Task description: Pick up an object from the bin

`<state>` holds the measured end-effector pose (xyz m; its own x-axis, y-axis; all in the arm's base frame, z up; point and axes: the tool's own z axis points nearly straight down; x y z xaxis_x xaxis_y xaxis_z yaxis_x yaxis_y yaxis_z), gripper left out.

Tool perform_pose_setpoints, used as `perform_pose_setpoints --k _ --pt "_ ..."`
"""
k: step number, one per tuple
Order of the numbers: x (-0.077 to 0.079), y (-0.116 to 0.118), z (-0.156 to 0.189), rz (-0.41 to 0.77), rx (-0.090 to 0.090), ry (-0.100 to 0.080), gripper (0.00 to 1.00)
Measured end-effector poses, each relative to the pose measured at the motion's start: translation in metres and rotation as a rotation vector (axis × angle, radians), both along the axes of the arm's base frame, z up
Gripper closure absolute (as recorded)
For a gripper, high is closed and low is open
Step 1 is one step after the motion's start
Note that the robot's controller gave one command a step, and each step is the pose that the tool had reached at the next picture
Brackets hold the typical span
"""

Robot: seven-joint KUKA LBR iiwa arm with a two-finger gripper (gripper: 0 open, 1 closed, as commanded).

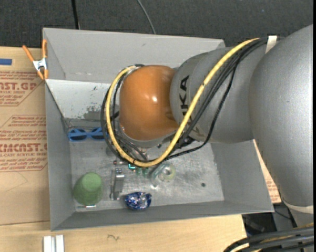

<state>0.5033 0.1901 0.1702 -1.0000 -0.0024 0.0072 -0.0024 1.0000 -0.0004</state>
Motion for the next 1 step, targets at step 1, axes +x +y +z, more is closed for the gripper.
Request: perform_pose_setpoints --k 1 --pt "-0.0059 0.0034 -0.0961 0.251 0.002 -0.010 0.00"
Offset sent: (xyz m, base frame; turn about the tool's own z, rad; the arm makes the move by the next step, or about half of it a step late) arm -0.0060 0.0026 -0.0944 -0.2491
